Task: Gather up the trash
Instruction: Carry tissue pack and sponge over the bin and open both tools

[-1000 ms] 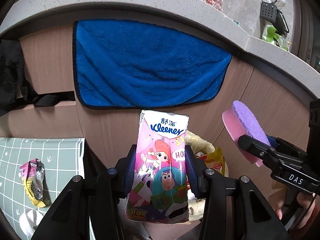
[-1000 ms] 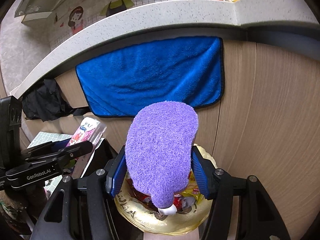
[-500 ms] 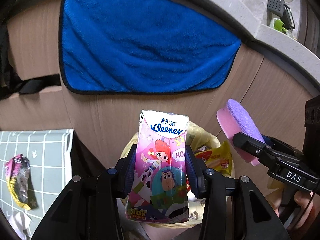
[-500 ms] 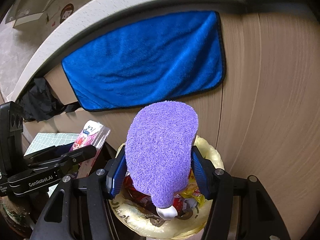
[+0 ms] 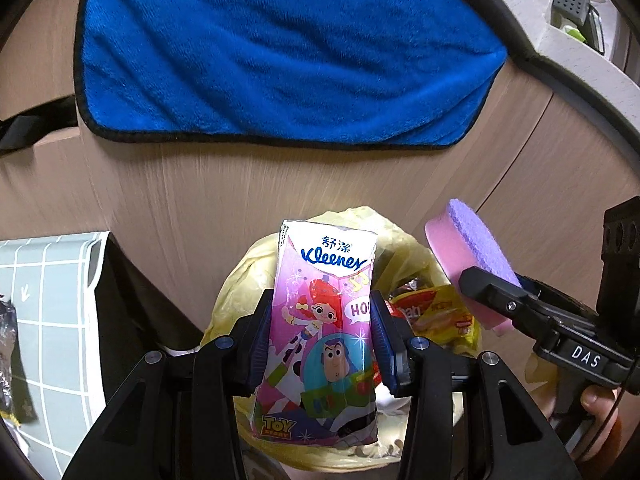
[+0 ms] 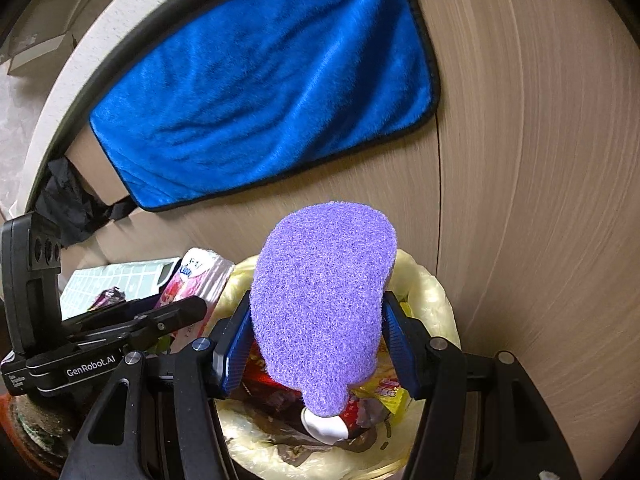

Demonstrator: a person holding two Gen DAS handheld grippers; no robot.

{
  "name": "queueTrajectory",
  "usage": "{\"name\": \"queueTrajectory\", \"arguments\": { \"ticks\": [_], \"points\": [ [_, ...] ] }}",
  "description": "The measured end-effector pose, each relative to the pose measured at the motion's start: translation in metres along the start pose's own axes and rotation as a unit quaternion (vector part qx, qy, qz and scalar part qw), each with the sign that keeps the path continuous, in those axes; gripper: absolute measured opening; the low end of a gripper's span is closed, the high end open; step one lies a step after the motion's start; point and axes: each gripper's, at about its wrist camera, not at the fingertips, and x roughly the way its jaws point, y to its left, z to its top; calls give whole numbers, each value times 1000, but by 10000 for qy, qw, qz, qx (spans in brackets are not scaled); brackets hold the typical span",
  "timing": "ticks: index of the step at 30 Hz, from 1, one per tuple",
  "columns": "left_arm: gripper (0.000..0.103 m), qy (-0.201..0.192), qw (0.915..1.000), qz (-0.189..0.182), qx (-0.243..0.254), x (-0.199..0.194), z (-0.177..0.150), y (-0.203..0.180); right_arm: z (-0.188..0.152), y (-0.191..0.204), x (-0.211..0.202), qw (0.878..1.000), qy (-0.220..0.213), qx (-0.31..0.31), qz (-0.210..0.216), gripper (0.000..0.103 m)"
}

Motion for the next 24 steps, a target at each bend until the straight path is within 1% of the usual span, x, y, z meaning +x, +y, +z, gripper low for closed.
{"name": "queueTrajectory", "arguments": {
  "ticks": [4, 5, 8, 9, 10, 12, 14, 19, 24],
  "points": [
    [46, 57, 10000, -61, -49, 9, 2, 2, -4, -3, 9, 9999, 76, -8, -69, 58],
    [46, 59, 9999, -123, -73, 11, 2, 2, -5, -4, 10, 9999, 86, 2, -81, 58],
    [52, 46, 9993, -341, -145, 14, 4, 3, -7, -5, 15, 9999, 107, 51, -106, 58],
    [57, 30, 9990, -418, -172, 14, 5, 4, -7, -7, 16, 9998, 112, 81, -107, 58],
    [62, 14, 9989, -437, -186, 13, 5, 4, -8, -9, 17, 9998, 125, 128, -96, 58],
    [65, -39, 9985, -504, -222, 10, 8, 4, -9, -13, 17, 9997, 143, 188, -18, 59],
    [67, -86, 9981, -558, -263, 6, 10, 4, -10, -14, 19, 9995, 118, 248, 140, 65],
    [68, -197, 9980, -439, -401, -7, 12, 11, -12, -13, 16, 9991, 47, 340, 233, 72],
    [68, -346, 9981, -146, -481, -27, 11, 22, -12, -14, 6, 9991, -41, 347, 250, 73]
  ]
}}
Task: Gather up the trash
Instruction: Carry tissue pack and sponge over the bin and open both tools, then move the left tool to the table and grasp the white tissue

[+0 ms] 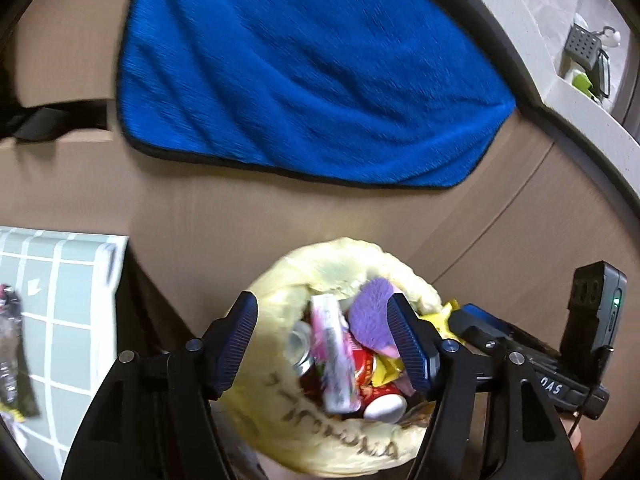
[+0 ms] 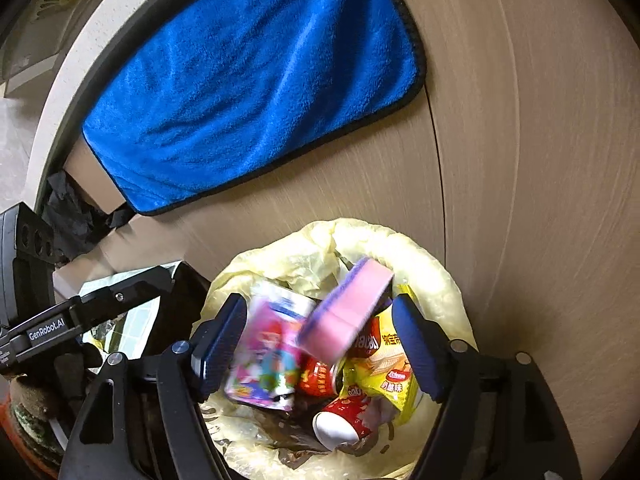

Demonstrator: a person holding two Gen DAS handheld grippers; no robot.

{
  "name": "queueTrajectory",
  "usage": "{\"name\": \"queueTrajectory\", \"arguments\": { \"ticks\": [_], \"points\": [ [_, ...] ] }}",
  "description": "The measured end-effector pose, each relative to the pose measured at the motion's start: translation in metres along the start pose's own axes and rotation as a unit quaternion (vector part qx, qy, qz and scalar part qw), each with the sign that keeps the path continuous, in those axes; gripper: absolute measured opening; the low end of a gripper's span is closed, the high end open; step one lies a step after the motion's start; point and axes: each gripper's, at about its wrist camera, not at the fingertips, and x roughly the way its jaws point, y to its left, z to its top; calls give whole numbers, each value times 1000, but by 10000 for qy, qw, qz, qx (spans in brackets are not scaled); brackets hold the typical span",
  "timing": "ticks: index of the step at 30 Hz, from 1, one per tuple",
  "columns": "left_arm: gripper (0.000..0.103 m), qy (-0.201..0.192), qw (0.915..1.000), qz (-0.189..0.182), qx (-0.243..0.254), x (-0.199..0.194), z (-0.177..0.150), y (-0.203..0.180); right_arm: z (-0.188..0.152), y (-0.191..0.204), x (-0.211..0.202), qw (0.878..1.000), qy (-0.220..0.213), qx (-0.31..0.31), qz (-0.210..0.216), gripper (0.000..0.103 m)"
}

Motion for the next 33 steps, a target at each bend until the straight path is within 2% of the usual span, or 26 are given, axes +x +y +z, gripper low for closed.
{"name": "queueTrajectory", "arguments": {
  "ticks": [6, 13, 17, 21, 28, 33],
  "points": [
    [68, -313, 9988, 384, 29, -42, -10, 12, -2, 9, -17, 9999, -92, -124, -29, 73],
    [68, -649, 9946, 808, 68, -105, -29, 30, -16, 44, -38, 9979, -378, -499, -168, 73],
    [68, -788, 9914, 1044, 18, -142, -41, 51, -20, 66, -47, 9955, -566, -705, -267, 73],
    [68, -891, 9860, 1390, -240, -177, -56, 86, -23, 85, -55, 9944, -693, -787, -154, 73],
    [70, -861, 9776, 1738, -815, -212, -81, 148, -31, 127, -53, 9927, -589, -1009, 298, 73],
    [71, -454, 9772, 1809, -1012, -207, -95, 174, -40, 154, -45, 9903, -386, -1242, 482, 73]
  ]
}}
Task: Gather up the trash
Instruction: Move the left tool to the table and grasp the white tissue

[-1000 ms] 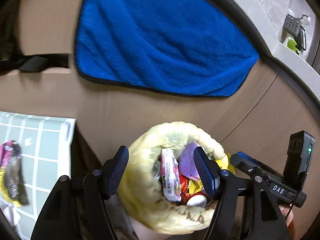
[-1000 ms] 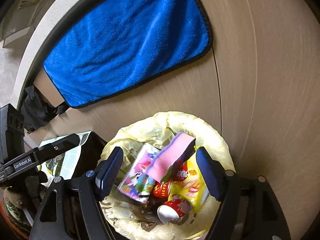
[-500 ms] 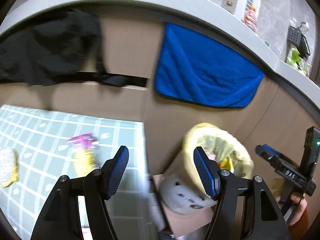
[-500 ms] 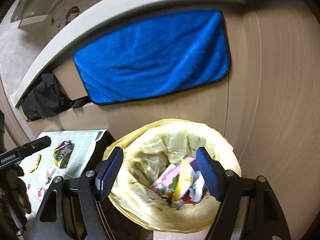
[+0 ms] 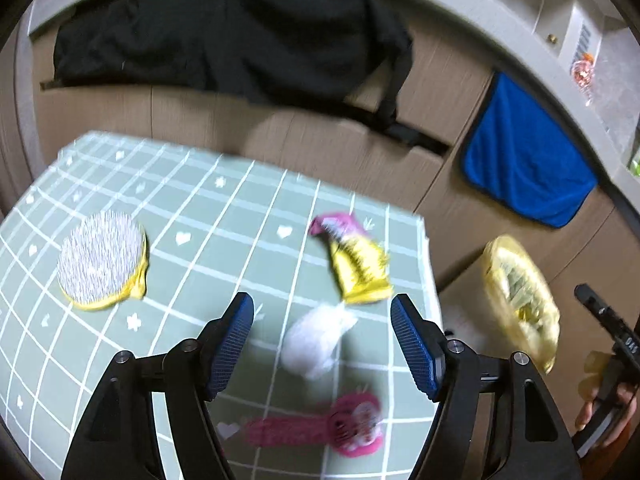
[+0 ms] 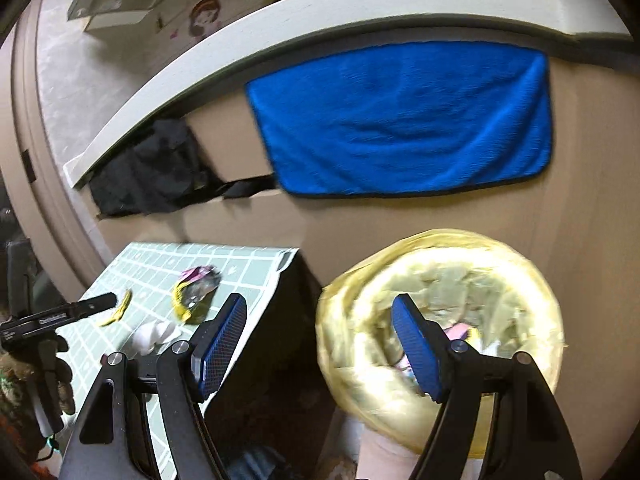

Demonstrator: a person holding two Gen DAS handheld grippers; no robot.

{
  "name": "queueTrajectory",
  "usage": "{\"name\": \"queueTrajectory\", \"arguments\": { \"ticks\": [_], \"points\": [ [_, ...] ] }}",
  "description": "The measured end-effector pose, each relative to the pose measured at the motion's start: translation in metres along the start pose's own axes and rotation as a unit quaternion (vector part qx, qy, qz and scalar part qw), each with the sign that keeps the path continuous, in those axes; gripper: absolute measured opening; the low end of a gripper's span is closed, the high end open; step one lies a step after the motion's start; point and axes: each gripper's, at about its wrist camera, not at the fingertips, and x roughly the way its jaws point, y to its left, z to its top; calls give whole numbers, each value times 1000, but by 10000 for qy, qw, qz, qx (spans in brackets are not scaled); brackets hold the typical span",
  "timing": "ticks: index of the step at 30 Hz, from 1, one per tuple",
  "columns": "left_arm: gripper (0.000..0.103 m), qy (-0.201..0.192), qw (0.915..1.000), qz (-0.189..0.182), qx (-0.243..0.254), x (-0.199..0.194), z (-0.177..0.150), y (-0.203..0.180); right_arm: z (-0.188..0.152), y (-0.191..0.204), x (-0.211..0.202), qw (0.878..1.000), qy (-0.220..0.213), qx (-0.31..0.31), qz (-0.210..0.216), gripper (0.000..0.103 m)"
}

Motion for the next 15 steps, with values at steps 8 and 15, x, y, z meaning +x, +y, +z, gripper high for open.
{"name": "queueTrajectory", "arguments": {
  "ticks": [8, 15],
  "points": [
    [70, 512, 9973, 274, 455, 46, -13, -6, -10, 31, 13, 9992, 231, -251, 191, 73],
    [48, 755, 9958, 241, 452, 65, -16, -8, -24, 48, 23, 9974, 475, -454, 302, 73]
  ]
}}
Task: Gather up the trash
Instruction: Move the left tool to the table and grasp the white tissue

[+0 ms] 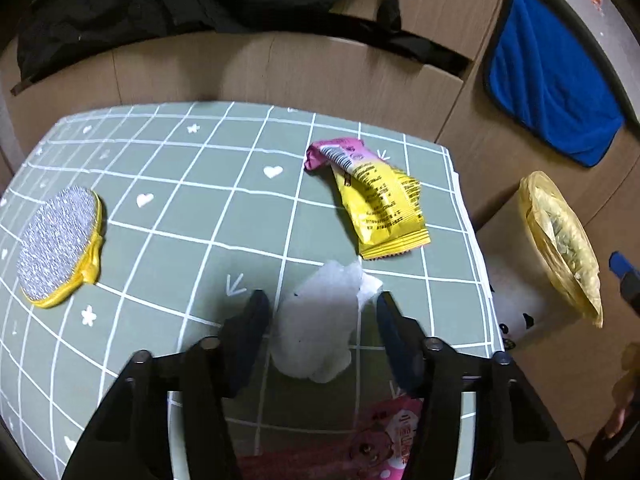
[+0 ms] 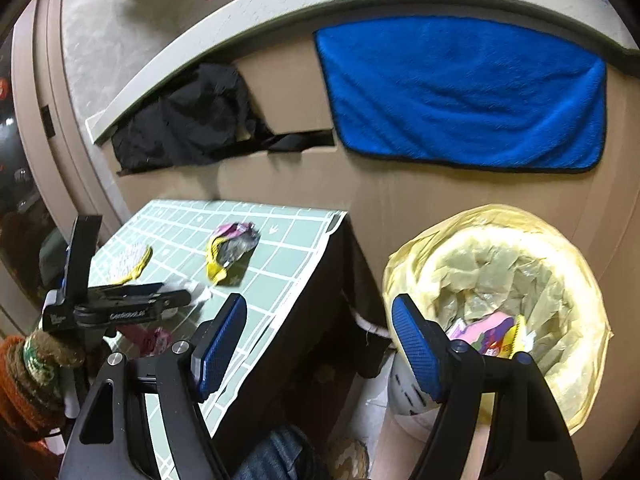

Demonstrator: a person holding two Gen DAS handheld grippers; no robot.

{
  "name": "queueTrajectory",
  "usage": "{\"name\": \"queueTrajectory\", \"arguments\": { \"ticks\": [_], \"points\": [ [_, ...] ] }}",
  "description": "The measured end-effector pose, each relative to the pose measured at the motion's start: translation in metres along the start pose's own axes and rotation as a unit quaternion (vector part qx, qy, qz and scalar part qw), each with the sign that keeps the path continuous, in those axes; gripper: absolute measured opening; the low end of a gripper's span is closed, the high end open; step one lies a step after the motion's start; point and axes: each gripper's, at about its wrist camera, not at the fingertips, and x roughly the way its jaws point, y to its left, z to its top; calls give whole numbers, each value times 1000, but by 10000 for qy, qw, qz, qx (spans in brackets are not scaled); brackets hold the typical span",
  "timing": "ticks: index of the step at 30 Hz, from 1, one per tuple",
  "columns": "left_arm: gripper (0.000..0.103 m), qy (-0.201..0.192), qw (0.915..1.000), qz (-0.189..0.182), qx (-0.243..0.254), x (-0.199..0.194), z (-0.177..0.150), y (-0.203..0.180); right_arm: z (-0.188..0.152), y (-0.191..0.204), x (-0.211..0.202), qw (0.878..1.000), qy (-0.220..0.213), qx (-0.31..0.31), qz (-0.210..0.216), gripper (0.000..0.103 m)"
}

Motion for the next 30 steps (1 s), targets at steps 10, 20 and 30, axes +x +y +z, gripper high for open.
{"name": "queueTrajectory", "arguments": {
  "ticks": [10, 20, 30],
  "points": [
    [22, -310, 9969, -377, -617, -32, -8, 35, -7, 34, 19, 9981, 293, -235, 490, 73],
    [22, -1058, 9897, -3, -967, -106, -12, 87, -20, 111, 50, 9771, 789, -1208, 1564, 73],
    [22, -1112, 9871, 31, -1155, -121, -29, 107, -41, 161, 92, 9506, 1160, -2420, 1560, 73]
  ]
}}
